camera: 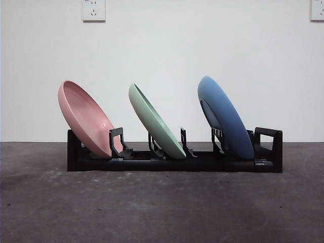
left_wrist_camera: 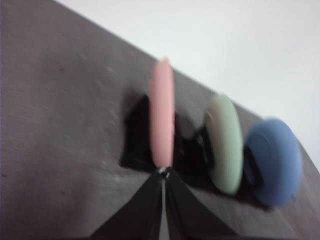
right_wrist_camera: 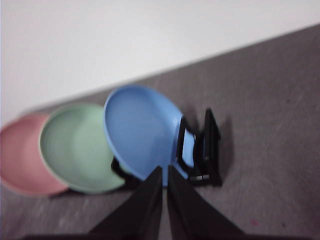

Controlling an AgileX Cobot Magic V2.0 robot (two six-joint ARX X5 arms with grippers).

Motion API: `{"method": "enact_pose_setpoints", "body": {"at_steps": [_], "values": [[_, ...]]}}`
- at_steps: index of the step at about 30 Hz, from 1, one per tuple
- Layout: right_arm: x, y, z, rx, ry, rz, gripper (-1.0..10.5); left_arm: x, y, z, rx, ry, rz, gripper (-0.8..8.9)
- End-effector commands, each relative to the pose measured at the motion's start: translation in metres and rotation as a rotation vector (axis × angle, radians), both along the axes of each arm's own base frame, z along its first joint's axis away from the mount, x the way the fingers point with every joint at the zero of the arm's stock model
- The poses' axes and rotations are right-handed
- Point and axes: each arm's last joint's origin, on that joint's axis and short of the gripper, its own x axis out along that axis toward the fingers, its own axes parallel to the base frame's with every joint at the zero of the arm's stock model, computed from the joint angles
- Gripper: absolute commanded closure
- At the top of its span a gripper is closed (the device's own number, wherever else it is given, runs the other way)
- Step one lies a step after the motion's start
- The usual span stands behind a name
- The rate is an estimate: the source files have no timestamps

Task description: Place the plate

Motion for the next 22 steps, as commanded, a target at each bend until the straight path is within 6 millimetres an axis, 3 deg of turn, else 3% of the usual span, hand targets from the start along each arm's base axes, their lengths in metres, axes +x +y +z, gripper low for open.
{"method": "enact_pose_setpoints", "body": {"at_steps": [1,9,15,17,18,20,21,22], "values": [[0.005,0.001,0.030,-0.063,0.014,0.054,9.3,0.003,-0.002,0.027,0.051,0.028,-0.088,8.03],[0.021,0.005,0.078,-0.064,0.182,0.172,9.3,0.013,-0.004,0.071,0.103,0.168,-0.164,8.03],[0.033,0.010,0.090,-0.149,0.308,0.252,9.3,0.021,-0.004,0.089,0.187,0.281,-0.222,8.00],[0.040,0.012,0.089,-0.184,0.343,0.286,9.2,0.027,-0.005,0.094,0.212,0.314,-0.240,7.30],[0.046,0.014,0.088,-0.207,0.354,0.308,8.2,0.031,-0.005,0.097,0.215,0.323,-0.243,6.24],[0.054,0.018,0.084,-0.231,0.371,0.336,4.6,0.036,-0.005,0.100,0.215,0.318,-0.243,4.70],[0.058,0.019,0.083,-0.232,0.382,0.345,3.9,0.036,-0.005,0.100,0.216,0.314,-0.242,4.56],[0.061,0.021,0.081,-0.231,0.395,0.353,4.0,0.036,-0.005,0.100,0.216,0.313,-0.242,4.56]]}}
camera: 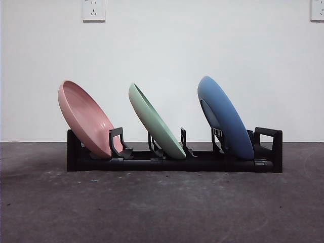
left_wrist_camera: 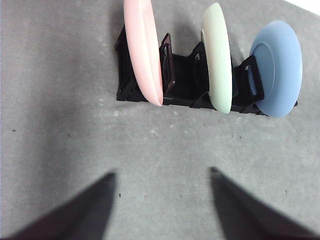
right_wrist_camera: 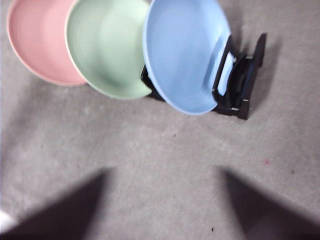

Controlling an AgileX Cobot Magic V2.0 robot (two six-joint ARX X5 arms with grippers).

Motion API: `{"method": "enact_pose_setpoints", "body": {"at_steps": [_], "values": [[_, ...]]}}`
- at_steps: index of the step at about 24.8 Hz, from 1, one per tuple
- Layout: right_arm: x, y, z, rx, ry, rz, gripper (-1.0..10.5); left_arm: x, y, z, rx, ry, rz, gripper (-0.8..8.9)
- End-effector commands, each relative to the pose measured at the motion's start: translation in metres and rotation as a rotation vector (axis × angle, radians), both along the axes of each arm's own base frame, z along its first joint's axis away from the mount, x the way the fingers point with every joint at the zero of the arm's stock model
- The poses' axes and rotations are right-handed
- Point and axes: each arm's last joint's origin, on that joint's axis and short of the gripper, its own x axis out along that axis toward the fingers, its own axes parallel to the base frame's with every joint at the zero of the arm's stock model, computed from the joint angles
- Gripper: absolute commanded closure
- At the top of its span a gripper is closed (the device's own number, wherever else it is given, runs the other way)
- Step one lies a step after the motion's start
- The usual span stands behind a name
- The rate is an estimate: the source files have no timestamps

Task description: Place the plate

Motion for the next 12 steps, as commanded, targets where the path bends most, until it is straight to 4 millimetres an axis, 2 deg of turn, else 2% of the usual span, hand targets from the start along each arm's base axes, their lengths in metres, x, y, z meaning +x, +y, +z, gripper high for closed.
{"method": "enact_pose_setpoints", "body": {"at_steps": [1,5,7,10,12], "values": [[0.007,0.004,0.002,-0.005,0.002,0.018,4.0,-0.001,0.000,0.009,0.009,-0.045,-0.019,4.56],[0.037,0.017,-0.003,0.014,0.091,0.021,4.2,-0.002,0.000,0.009,0.009,-0.049,-0.019,4.57],[0.060,0.025,-0.003,0.008,0.119,0.038,4.7,-0.002,0.000,0.009,0.009,-0.048,-0.019,4.63],[0.098,0.042,-0.003,-0.001,0.149,0.075,4.7,-0.002,0.000,0.009,0.012,-0.050,-0.021,4.65],[0.122,0.055,-0.003,-0.008,0.154,0.104,5.3,-0.002,0.000,0.009,0.012,-0.051,-0.021,4.65]]}}
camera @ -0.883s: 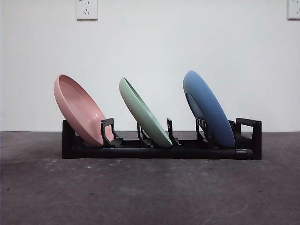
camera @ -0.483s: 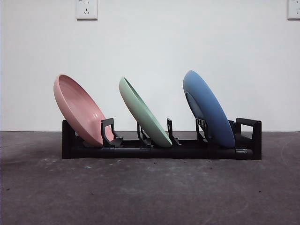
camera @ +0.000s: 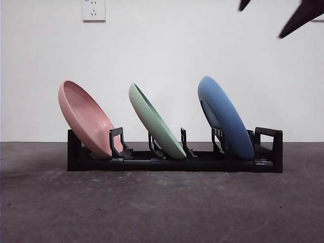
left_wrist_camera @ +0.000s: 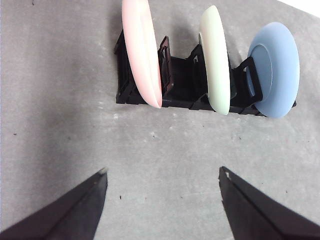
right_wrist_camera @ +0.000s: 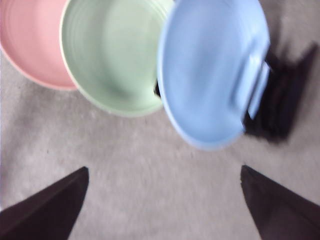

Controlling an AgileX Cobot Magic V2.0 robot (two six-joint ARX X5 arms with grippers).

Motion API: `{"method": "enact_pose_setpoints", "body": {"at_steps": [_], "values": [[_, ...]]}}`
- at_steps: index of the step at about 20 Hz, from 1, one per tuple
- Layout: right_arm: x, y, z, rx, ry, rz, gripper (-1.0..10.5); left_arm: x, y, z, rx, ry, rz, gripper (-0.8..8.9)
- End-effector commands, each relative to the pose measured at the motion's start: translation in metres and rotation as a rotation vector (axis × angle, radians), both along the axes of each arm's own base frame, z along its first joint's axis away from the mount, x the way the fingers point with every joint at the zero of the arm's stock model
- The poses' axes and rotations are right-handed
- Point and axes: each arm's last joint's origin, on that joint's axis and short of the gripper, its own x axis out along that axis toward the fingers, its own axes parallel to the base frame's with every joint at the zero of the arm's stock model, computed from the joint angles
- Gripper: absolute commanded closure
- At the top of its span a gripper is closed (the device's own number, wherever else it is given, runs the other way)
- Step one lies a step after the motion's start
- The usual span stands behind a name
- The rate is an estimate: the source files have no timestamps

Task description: Place the plate

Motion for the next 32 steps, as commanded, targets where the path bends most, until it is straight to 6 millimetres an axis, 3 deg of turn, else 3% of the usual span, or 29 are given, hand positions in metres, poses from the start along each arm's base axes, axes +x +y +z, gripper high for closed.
{"method": "enact_pose_setpoints", "body": {"at_steps": [1,5,9,17,21,26,32], "values": [[0.026,0.016,0.002,0.005,-0.008,0.030,5.6,0.000,0.000,0.007,0.006,-0.036,-0.015,4.65],[0.060,0.043,-0.001,0.019,-0.051,0.074,6.0,0.000,0.000,0.007,0.009,-0.037,-0.018,4.65],[0.079,0.062,-0.012,0.026,-0.048,0.092,6.1,0.000,0.000,0.007,0.011,-0.038,-0.020,4.65],[0.104,0.072,-0.049,-0.032,0.019,0.059,6.2,0.000,0.000,0.007,0.026,-0.046,-0.033,4.65],[0.111,0.076,-0.061,-0.043,0.051,0.059,6.9,0.000,0.000,0.007,0.026,-0.046,-0.033,4.65],[0.112,0.076,-0.064,-0.045,0.063,0.061,9.0,0.000,0.000,0.007,0.027,-0.046,-0.033,4.65],[0.107,0.074,-0.056,-0.042,0.048,0.064,9.3,0.000,0.000,0.007,0.027,-0.045,-0.033,4.65]]}}
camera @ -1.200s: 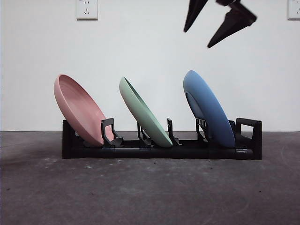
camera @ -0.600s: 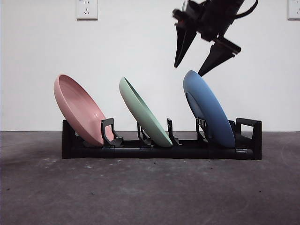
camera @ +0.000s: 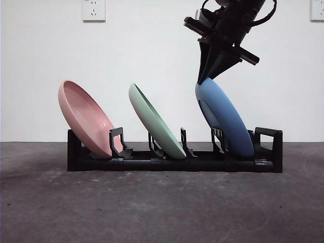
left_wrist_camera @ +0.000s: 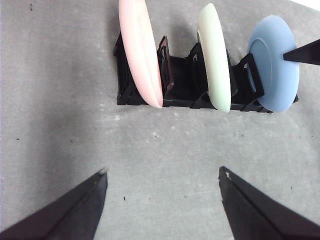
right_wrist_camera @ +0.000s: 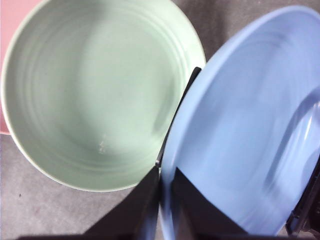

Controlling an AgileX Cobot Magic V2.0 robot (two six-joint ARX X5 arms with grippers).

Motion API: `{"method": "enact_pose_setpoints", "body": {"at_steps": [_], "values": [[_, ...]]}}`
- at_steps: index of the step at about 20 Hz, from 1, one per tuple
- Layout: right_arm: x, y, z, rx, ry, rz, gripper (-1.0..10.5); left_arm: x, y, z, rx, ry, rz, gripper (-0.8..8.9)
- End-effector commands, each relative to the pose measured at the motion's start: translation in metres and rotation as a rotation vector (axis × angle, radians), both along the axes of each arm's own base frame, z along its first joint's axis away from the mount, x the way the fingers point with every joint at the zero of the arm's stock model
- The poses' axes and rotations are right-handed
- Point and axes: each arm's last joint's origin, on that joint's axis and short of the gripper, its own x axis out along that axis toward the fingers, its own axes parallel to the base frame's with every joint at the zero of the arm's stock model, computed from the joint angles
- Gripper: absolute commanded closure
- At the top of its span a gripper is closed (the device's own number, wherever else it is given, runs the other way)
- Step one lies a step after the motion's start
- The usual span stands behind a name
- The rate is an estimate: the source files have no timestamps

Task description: Place the plate

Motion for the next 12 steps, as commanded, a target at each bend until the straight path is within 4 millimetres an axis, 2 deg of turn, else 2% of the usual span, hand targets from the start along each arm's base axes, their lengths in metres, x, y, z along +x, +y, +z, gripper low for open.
{"method": "enact_pose_setpoints", "body": {"at_steps": [1,7,12], "values": [[-0.001,0.002,0.012,0.010,-0.048,0.012,9.3,0.000,0.000,0.007,0.003,-0.031,-0.013,4.65],[-0.032,-0.007,0.059,0.125,-0.142,0.069,9.3,0.000,0.000,0.007,0.003,-0.030,-0.013,4.65],[-0.074,-0.016,0.104,0.204,-0.273,0.179,9.3,0.000,0.000,0.007,0.009,-0.033,-0.018,4.65]]}}
